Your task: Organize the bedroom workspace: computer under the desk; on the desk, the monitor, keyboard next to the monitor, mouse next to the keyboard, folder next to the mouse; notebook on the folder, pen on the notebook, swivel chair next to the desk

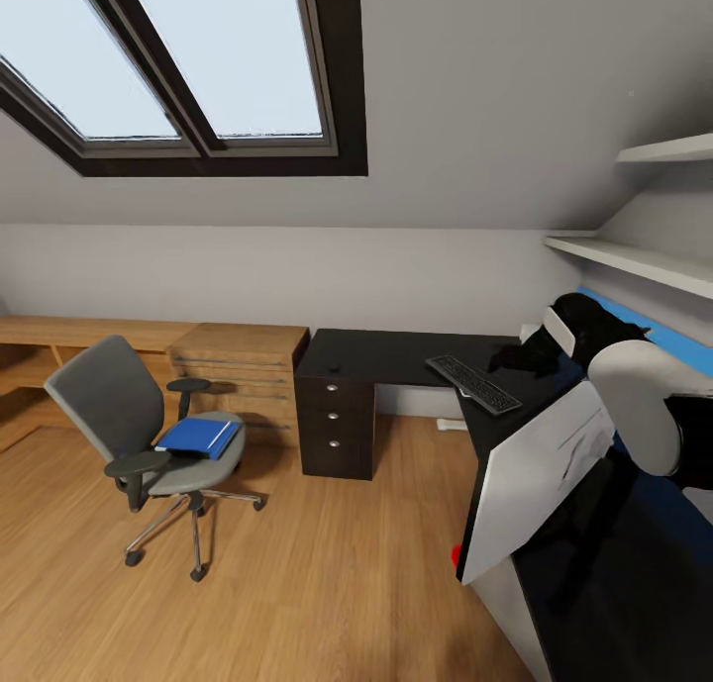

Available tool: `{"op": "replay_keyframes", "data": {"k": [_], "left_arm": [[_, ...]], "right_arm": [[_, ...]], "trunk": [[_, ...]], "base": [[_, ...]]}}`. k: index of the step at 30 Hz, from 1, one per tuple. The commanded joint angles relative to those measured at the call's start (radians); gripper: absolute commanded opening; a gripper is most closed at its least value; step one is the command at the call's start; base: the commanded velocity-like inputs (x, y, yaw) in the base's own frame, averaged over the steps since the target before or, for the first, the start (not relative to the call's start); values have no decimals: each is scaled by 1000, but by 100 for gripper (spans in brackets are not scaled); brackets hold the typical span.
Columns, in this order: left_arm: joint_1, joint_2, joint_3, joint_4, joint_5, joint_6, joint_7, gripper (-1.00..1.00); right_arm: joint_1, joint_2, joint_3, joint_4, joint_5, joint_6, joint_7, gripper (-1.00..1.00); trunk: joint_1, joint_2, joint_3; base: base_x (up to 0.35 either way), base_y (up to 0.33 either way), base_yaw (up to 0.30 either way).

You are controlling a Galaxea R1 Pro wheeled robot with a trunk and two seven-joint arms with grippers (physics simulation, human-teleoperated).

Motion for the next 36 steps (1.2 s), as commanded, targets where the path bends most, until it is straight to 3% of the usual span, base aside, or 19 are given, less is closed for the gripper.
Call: {"op": "replay_keyframes", "data": {"k": [1, 6, 12, 36], "left_arm": [[0, 0, 4, -2, -5, 0, 1, 100], [0, 0, 4, -2, -5, 0, 1, 100], [0, 0, 3, -2, -5, 0, 1, 100], [0, 1, 3, -2, -5, 1, 1, 100]], "right_arm": [[0, 8, 2, -2, 6, 3, 6, 100], [0, 83, 3, -1, 6, 3, 5, 100], [0, 138, 3, 2, 9, 2, 5, 100], [0, 147, 3, 45, 13, 0, -2, 100]], "trunk": [[1, -1, -1], [1, -1, -1], [1, -1, -1], [1, -1, -1]], "base": [[0, 0, 0], [-5, 9, 0], [-122, 121, 0], [-131, 12, 0]]}}
